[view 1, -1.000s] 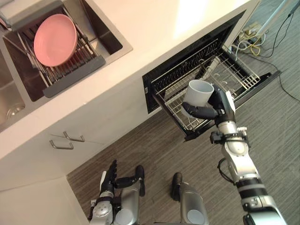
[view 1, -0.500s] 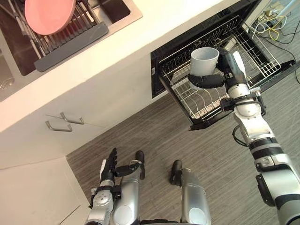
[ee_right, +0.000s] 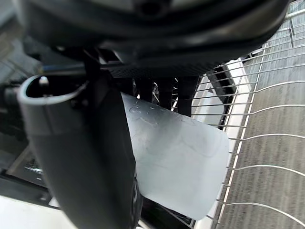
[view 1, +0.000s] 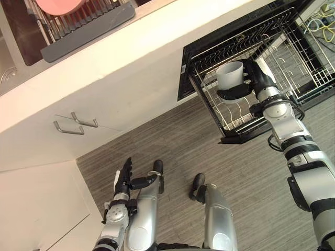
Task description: Walk over to the sink, pick up the cup, carry it to the dishwasher, place the cup inside the dishwasher, then close the dishwasher door
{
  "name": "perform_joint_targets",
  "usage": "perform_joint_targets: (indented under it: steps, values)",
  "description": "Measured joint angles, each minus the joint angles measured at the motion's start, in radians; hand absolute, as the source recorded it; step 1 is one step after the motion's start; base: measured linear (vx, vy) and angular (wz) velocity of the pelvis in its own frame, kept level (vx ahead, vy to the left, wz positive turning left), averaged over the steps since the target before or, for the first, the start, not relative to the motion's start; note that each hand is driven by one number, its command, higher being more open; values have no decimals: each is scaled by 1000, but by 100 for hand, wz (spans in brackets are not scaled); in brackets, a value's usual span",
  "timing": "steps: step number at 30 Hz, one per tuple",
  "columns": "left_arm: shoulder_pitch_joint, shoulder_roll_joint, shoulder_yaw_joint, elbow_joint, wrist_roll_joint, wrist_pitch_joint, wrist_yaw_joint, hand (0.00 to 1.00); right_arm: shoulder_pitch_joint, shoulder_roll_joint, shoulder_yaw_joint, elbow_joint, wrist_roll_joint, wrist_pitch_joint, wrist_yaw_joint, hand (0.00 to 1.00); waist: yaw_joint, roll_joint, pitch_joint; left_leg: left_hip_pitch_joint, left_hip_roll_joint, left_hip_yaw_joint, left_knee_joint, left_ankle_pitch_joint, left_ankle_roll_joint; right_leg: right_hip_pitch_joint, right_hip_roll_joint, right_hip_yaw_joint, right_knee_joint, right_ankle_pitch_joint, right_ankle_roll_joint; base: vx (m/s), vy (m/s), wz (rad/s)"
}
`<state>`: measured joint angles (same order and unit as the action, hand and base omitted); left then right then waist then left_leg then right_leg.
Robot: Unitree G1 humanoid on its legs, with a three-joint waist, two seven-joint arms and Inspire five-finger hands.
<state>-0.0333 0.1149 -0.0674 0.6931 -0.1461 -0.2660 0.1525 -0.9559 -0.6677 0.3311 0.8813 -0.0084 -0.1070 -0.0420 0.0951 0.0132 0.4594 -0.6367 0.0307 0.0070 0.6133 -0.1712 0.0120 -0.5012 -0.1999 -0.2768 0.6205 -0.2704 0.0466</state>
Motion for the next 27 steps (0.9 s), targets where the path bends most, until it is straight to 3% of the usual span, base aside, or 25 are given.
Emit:
perform_joint_targets:
  steps: [19, 20, 27]
  values:
    - [-15, -25, 1, -7, 0, 7, 17, 100, -63, 76, -1, 96, -80, 42, -25, 0, 5, 0, 0, -29, -13, -18, -22, 33, -14, -26, -18, -29, 16, -2, -4, -26, -24, 4]
    - [-16, -27, 1, -7, 0, 7, 18, 100, -65, 78, -3, 98, -88, 45, -27, 100, 4, 0, 0, -28, -14, -19, -24, 35, -15, -26, -19, -30, 16, -2, -4, -32, -23, 3]
    - [-27, -38, 1, -7, 0, 10, 36, 100, -76, 135, -44, 160, -153, 71, -54, 100, 4, 0, 0, -26, -17, -20, -36, 46, -19, -27, -24, -34, 16, -1, -6, -28, -21, 3]
